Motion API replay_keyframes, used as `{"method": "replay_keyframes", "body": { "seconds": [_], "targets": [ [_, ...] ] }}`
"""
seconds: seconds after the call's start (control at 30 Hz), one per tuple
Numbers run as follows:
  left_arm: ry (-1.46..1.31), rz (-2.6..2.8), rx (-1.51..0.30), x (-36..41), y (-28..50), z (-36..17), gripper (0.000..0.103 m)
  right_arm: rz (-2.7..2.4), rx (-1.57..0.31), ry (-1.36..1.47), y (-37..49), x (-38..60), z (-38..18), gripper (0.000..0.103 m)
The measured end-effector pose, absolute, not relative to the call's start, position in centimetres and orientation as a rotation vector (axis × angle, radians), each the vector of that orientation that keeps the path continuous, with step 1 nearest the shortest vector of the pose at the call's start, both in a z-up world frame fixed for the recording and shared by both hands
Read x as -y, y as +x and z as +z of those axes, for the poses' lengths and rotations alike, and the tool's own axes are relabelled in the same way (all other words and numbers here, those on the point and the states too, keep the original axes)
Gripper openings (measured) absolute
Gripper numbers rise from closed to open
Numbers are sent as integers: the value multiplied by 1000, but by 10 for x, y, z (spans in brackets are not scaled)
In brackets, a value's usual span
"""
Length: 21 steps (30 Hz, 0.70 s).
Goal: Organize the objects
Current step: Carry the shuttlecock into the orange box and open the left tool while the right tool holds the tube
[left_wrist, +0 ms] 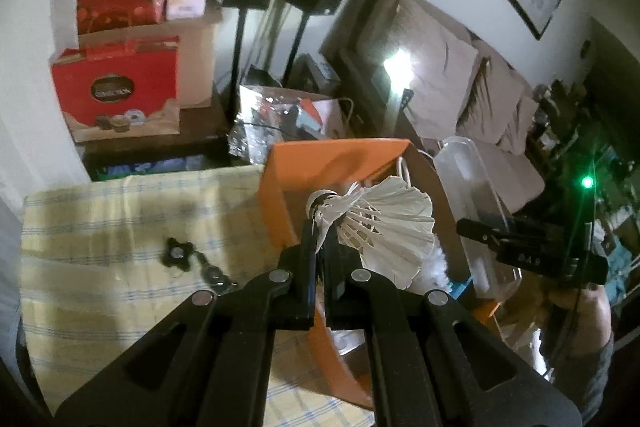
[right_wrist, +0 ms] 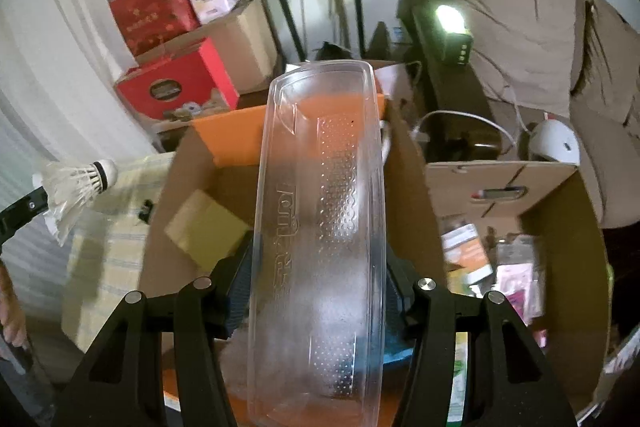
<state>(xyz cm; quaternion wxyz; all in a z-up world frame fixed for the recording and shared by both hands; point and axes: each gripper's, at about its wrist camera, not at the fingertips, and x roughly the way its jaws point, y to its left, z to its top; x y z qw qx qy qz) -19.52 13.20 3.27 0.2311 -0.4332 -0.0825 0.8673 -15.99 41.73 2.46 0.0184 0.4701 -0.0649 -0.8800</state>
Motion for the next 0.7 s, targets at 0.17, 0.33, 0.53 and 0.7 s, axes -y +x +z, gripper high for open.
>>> {"method": "replay_keyframes", "body": {
  "seconds": [0.17,0.33,0.53,0.7],
  "targets": [
    [-1211,2368,216,-158,-201,19,3,-2748,258,1530,-164,-438,13,56],
    [-1235,2345,191,-178,-200,7,3,-2724,414,1598,-169,-452,-12,57],
    [-1242,2336,163,-190,-199,2,3,-2702,529,1658,-178,-457,-32,59],
    [-1249,2332,142,-193,-201,1,3,-2733,554,1657,-176,-459,-33,68]
  ]
}}
